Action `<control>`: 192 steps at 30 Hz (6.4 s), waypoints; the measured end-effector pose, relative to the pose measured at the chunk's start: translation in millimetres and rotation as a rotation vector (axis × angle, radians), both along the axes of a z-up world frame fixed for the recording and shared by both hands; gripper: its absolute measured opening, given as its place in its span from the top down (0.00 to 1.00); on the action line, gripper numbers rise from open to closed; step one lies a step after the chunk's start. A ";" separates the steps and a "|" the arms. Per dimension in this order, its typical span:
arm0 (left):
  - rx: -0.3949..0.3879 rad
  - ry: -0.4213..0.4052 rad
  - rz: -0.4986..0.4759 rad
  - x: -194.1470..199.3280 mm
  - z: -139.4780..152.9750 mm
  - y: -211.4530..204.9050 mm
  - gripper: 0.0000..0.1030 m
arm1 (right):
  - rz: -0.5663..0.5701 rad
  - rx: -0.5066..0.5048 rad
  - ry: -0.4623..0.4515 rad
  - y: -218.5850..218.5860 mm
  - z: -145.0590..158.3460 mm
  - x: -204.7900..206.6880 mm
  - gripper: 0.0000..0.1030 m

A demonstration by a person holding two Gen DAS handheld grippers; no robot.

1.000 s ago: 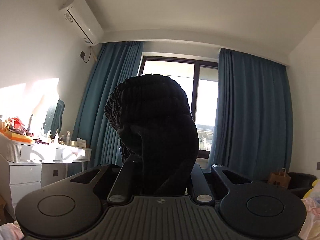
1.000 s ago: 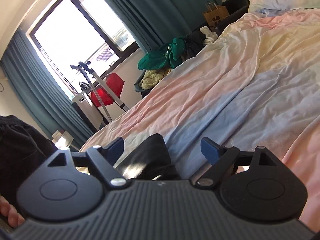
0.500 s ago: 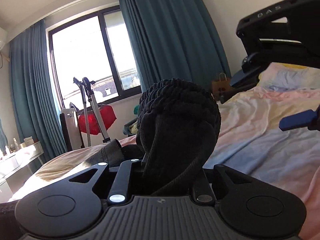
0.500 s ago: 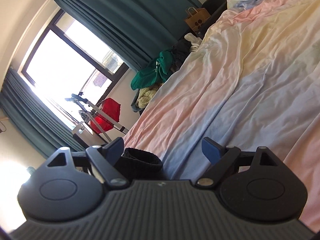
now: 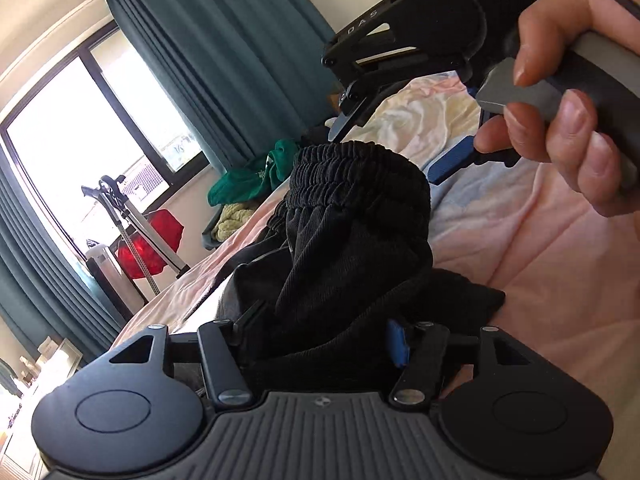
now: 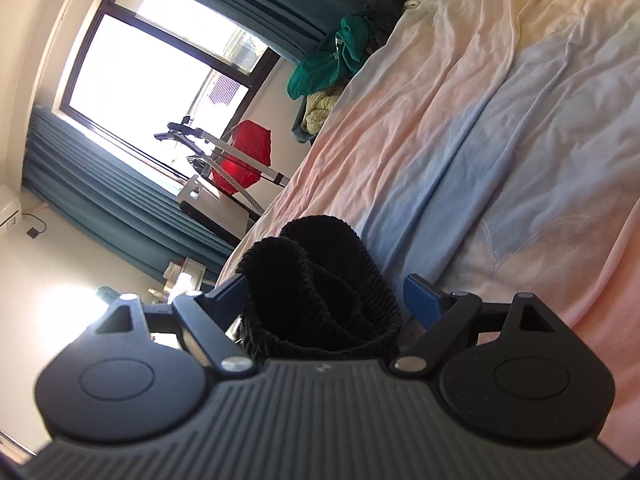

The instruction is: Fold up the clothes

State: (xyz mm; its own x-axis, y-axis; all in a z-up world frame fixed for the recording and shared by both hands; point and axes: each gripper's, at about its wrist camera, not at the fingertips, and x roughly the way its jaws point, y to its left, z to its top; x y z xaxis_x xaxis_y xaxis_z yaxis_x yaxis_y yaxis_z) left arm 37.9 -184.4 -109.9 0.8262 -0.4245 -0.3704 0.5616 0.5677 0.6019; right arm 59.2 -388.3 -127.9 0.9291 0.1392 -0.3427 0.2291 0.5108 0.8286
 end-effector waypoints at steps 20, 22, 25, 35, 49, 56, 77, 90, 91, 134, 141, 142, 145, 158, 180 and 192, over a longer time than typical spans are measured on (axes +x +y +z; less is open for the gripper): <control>-0.011 0.004 0.284 -7.7 9.3 101.3 0.10 | -0.098 -0.163 0.011 38.7 27.9 -10.1 0.15; -0.017 0.015 0.289 -8.2 11.3 104.0 0.10 | -0.069 -0.252 -0.019 48.0 38.2 -4.2 0.15; -0.022 0.026 0.295 -7.6 12.6 107.5 0.10 | 0.005 -0.349 -0.040 58.8 46.7 11.0 0.15; -0.029 0.047 0.301 3.9 13.3 112.7 0.10 | 0.085 -0.205 0.078 22.1 28.8 60.4 0.21; -0.173 0.139 0.376 11.6 26.3 129.2 0.10 | 0.073 -0.239 -0.019 -20.6 34.9 67.4 0.95; -0.283 0.226 0.441 22.6 34.9 141.2 0.09 | -0.007 -0.081 0.051 -72.8 -16.9 42.8 0.97; -0.701 0.508 0.635 40.1 48.7 236.4 0.09 | 0.100 -0.044 0.141 1.7 13.6 -17.9 0.05; -0.800 0.583 0.678 47.1 46.1 260.4 0.09 | 0.189 0.036 0.185 64.1 -34.2 33.6 0.01; -0.813 0.585 0.675 46.7 46.6 261.7 0.09 | 0.180 0.061 0.125 62.6 -30.1 32.0 0.01; -1.229 0.982 0.447 135.1 23.5 285.2 0.60 | 0.094 -0.052 0.094 71.9 -4.7 11.8 0.67; -1.188 0.975 0.414 104.8 59.9 274.0 0.63 | 0.099 -0.024 0.105 64.3 26.8 -21.3 0.69; -1.184 0.963 0.403 98.4 67.1 268.7 0.64 | 0.096 -0.015 0.107 60.9 29.9 -28.5 0.69; -1.178 0.946 0.380 83.4 86.7 248.1 0.65 | 0.069 0.044 0.122 41.4 39.5 -49.9 0.69; -1.046 0.995 0.219 135.2 142.9 5.9 0.67 | -0.132 0.035 0.080 -128.7 102.2 -84.8 0.70; -0.843 1.017 0.038 261.4 43.5 -188.0 0.66 | -0.329 -0.029 0.061 -265.7 10.5 -27.1 0.71; -0.643 0.936 0.108 186.2 33.4 -113.4 0.70 | -0.347 0.204 0.169 -212.1 -74.3 -92.7 0.59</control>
